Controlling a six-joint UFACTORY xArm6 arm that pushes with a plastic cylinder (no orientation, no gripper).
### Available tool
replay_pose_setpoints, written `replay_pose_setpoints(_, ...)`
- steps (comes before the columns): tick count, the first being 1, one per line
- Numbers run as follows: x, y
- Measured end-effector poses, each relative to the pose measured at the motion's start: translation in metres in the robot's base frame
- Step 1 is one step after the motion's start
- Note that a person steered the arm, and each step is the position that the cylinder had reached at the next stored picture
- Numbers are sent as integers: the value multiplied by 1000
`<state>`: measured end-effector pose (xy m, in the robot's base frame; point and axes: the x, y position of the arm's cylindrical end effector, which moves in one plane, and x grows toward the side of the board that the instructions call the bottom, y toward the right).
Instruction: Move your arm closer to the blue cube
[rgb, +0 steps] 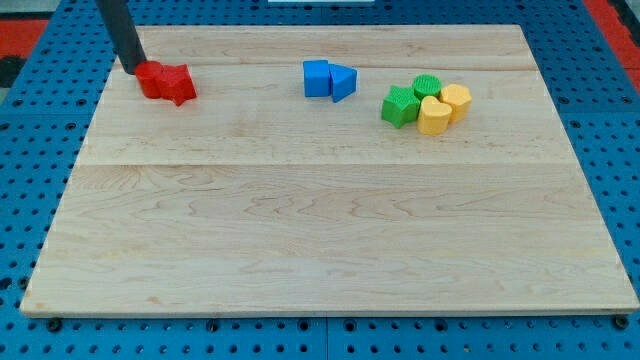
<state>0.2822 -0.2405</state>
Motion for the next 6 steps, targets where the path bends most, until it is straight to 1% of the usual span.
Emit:
replay_pose_setpoints(2, 1, 11)
replay_pose_setpoints(3, -9, 27)
replay_pose_setpoints(4, -13, 85)
replay_pose_setpoints(5, -9, 162)
replay_pose_setpoints(6, 12, 201)
